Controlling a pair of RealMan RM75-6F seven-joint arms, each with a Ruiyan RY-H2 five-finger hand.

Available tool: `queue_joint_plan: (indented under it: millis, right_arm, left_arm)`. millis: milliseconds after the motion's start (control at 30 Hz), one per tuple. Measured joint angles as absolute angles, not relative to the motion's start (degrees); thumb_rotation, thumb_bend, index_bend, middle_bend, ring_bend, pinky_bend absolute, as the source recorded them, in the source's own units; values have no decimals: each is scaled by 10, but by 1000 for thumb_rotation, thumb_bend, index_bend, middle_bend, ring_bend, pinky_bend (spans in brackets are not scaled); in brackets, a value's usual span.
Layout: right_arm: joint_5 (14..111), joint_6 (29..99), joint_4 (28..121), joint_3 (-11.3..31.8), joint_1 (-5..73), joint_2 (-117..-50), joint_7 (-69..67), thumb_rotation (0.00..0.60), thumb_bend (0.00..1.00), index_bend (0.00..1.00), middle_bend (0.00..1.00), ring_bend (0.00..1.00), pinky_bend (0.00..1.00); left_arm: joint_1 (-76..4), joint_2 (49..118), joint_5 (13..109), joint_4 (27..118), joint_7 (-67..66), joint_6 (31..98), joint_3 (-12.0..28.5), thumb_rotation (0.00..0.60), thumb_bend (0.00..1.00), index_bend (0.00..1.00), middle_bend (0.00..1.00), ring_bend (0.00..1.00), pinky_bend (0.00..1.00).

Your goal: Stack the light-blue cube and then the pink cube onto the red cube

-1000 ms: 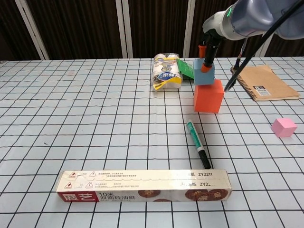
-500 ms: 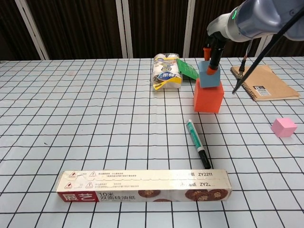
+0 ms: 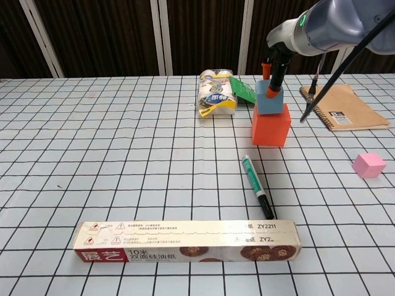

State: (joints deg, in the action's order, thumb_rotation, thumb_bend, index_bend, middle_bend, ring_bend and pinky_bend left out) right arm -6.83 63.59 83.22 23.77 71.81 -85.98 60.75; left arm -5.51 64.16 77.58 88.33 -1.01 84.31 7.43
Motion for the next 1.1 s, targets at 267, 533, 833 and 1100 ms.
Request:
queue_joint_plan:
  millis: [267, 533, 833, 1100]
  right_arm:
    - [-75, 632, 828, 238, 717, -862, 615, 600, 375, 471, 0, 0, 0]
    - [-82, 628, 830, 238, 717, -860, 623, 600, 374, 471, 0, 0, 0]
    - [-80, 623, 829, 238, 714, -860, 622, 600, 376, 371, 0, 0, 0]
    - [-79, 616, 830, 237, 712, -858, 620, 600, 376, 256, 0, 0, 0]
  left_arm:
    - [-55, 641, 776, 883, -9, 843, 74, 600, 163, 38, 0, 0, 0]
    - [-55, 642, 776, 884, -12, 844, 74, 600, 162, 38, 0, 0, 0]
    - [-56, 642, 774, 884, -13, 843, 74, 600, 163, 38, 0, 0, 0]
    - [-56, 643, 773, 884, -15, 843, 74, 600, 163, 38, 0, 0, 0]
